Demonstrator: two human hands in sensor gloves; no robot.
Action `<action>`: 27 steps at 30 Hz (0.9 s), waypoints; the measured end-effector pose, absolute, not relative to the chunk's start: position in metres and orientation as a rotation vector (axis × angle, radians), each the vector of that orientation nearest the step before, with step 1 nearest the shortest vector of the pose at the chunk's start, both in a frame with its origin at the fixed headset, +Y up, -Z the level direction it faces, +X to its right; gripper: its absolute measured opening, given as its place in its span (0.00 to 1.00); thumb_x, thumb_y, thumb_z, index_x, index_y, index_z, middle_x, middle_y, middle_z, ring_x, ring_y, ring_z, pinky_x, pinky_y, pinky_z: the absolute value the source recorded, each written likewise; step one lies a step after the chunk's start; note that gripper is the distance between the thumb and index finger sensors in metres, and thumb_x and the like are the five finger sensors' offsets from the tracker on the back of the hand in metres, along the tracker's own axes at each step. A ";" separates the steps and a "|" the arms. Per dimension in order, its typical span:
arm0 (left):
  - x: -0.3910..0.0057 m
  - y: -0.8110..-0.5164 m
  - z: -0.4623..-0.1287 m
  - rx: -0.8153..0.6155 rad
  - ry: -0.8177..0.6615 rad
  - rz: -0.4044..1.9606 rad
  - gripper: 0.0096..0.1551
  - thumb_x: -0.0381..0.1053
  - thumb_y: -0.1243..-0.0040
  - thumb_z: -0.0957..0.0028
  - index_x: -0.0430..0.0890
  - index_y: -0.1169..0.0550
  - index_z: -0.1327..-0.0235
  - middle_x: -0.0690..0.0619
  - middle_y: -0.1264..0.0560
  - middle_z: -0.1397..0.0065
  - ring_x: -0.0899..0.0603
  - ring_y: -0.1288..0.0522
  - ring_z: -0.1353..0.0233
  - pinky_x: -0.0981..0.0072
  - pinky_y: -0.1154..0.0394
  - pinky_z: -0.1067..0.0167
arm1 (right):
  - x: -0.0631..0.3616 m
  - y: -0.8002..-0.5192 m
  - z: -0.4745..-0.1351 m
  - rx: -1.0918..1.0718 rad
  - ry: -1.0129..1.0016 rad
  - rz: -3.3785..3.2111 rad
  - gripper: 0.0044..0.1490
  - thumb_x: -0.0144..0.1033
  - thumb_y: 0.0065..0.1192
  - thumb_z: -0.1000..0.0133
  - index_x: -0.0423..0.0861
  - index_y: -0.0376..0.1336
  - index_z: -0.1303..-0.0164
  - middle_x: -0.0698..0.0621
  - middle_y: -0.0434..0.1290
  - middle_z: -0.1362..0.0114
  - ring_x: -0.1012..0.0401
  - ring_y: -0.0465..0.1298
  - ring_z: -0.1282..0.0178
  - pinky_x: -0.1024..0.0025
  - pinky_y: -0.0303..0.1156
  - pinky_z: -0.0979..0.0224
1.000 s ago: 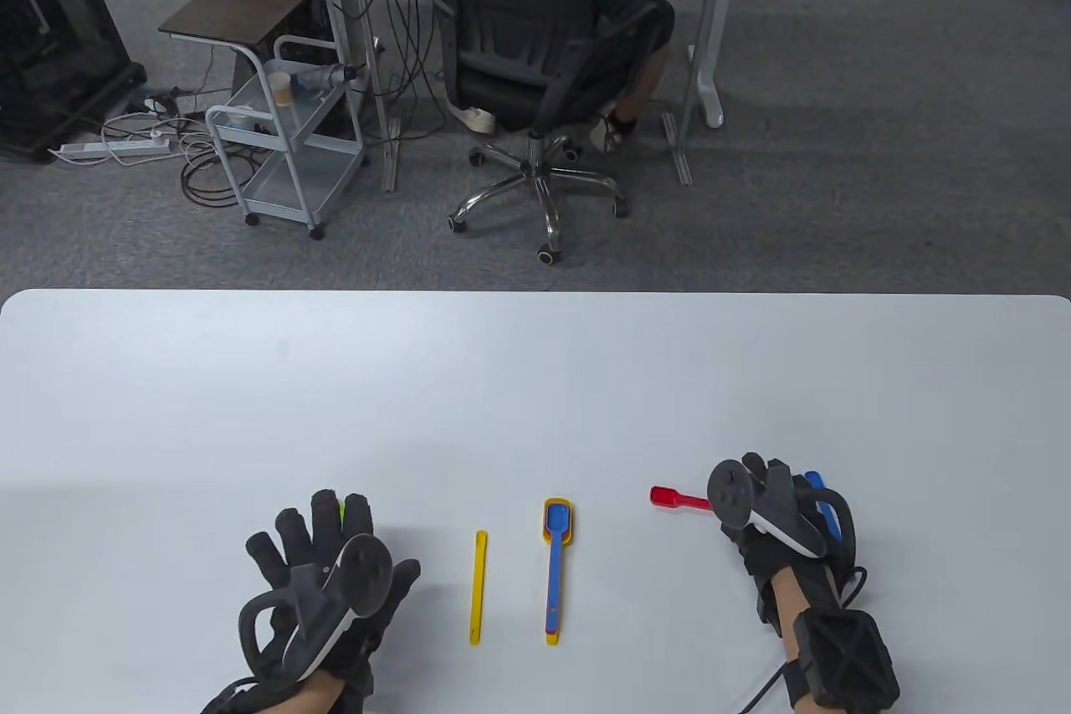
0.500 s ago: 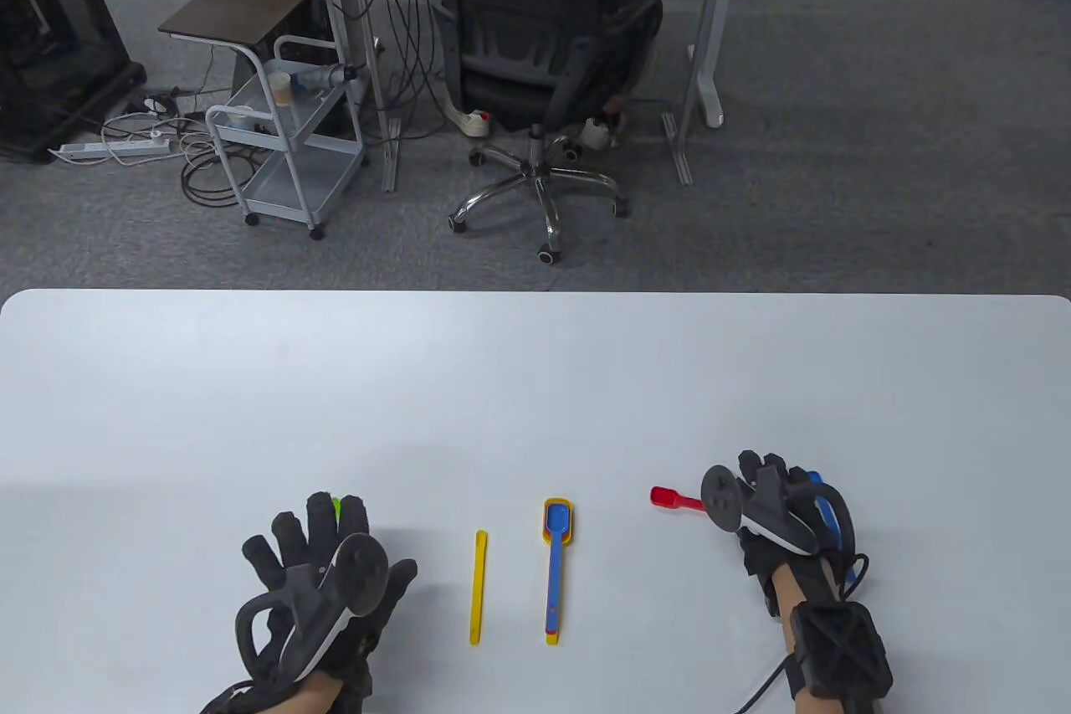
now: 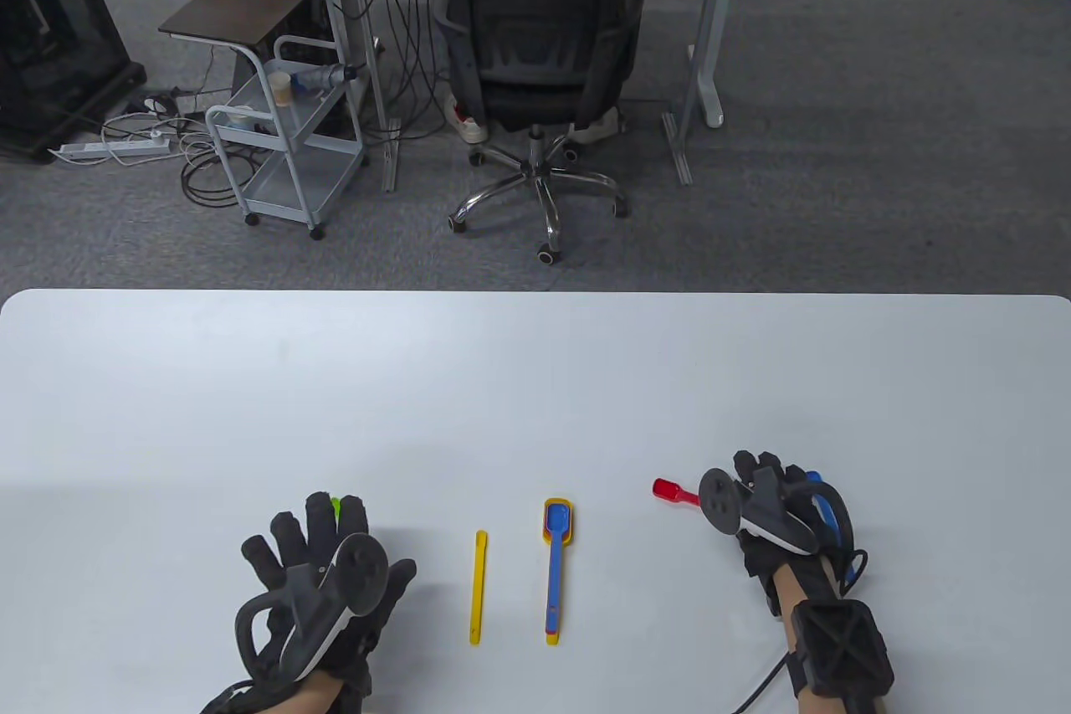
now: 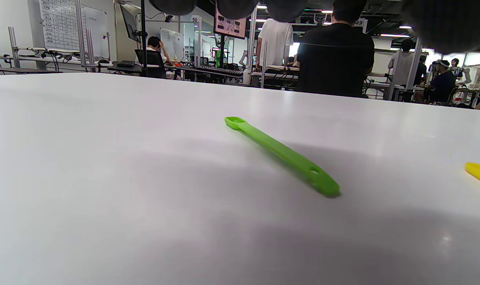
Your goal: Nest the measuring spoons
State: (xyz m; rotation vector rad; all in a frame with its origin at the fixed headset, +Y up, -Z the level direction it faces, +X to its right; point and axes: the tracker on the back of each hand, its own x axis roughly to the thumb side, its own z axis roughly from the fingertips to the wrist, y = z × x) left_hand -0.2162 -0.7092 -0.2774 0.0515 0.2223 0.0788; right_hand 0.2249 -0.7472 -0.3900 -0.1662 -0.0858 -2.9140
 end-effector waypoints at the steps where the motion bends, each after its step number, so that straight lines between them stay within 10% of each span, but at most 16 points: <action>1: -0.216 -0.709 -0.277 0.052 0.223 0.078 0.59 0.79 0.38 0.59 0.54 0.38 0.15 0.44 0.43 0.10 0.23 0.42 0.13 0.22 0.56 0.25 | 0.224 -0.747 -0.390 -0.167 -0.085 -2.912 0.26 0.38 0.76 0.51 0.47 0.75 0.42 0.44 0.65 0.13 0.41 0.66 0.16 0.36 0.62 0.22; 27: -0.222 -0.710 -0.280 0.046 0.248 0.084 0.59 0.79 0.38 0.59 0.53 0.37 0.15 0.44 0.43 0.10 0.22 0.42 0.13 0.22 0.56 0.25 | 0.180 -0.701 -0.351 -0.165 -0.033 -2.969 0.27 0.41 0.72 0.49 0.46 0.74 0.40 0.41 0.62 0.11 0.38 0.64 0.16 0.32 0.61 0.24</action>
